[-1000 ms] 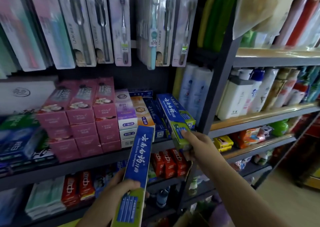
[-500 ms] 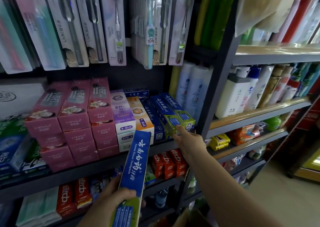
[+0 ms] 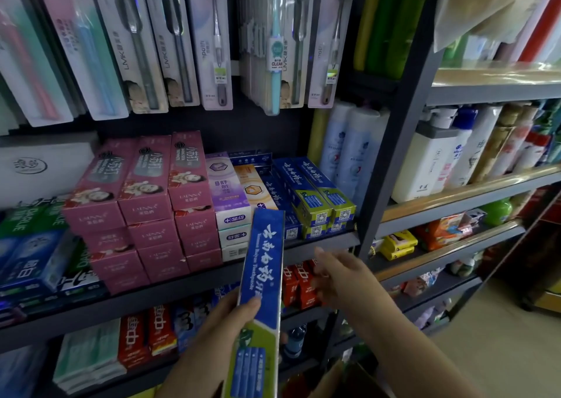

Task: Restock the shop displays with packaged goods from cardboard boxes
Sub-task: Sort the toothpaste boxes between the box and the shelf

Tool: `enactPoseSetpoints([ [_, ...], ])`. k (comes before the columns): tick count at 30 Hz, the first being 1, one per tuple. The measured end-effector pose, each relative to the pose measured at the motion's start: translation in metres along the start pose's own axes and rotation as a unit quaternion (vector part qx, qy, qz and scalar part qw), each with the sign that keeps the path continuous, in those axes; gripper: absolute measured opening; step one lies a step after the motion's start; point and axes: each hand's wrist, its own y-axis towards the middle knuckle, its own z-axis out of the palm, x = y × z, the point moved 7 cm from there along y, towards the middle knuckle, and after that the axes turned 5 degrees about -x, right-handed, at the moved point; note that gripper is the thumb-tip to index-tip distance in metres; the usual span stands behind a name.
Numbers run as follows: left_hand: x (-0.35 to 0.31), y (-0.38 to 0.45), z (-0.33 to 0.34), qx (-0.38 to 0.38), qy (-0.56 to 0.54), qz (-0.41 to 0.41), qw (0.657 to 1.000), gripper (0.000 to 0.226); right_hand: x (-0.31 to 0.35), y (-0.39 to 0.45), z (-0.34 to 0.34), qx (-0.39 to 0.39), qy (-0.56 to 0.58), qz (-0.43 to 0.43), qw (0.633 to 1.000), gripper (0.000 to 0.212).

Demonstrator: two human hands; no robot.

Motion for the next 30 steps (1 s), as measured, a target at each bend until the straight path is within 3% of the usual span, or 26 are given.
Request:
enactPoseSetpoints([
  [1,0.002,0.003,0.005,0.016,-0.004,-0.005,1.000,0.027,-0.009,-0.020,0.000,0.031,-0.025,0.010,0.999,0.032],
  [5,-0.003,-0.001,0.033,0.055,-0.025,0.029,0.998,0.051,-0.036,-0.076,0.005,0.135,-0.012,0.076,0.988,0.055],
  [9,-0.008,0.003,0.052,0.029,-0.103,0.005,0.994,0.057,-0.037,-0.095,0.009,0.165,0.069,0.085,0.980,0.049],
  [12,-0.018,-0.002,0.063,0.056,-0.098,0.037,0.993,0.057,-0.031,-0.095,0.011,0.133,0.074,0.040,0.987,0.033],
  [14,-0.021,-0.002,0.065,0.053,-0.085,0.055,0.993,0.053,-0.030,-0.090,0.006,0.088,0.013,-0.022,0.996,0.019],
  [16,-0.024,-0.002,0.067,0.051,-0.070,0.060,0.994,0.050,-0.026,-0.088,0.001,0.043,-0.027,-0.072,0.996,0.015],
  [19,-0.028,0.001,0.067,0.069,-0.054,0.060,0.994,0.051,-0.013,-0.082,-0.003,0.006,0.003,-0.106,0.994,0.013],
  [22,-0.028,0.000,0.058,0.072,0.031,0.076,0.994,0.043,0.004,-0.061,-0.005,-0.010,0.028,-0.118,0.993,0.021],
  [25,-0.015,0.002,0.037,0.019,0.067,0.057,0.996,0.015,0.019,-0.029,-0.005,-0.019,0.011,-0.106,0.994,0.033],
  [30,0.009,0.008,-0.003,-0.055,0.054,-0.011,0.997,0.015,0.021,0.022,0.005,-0.029,0.055,-0.048,0.997,0.036],
])
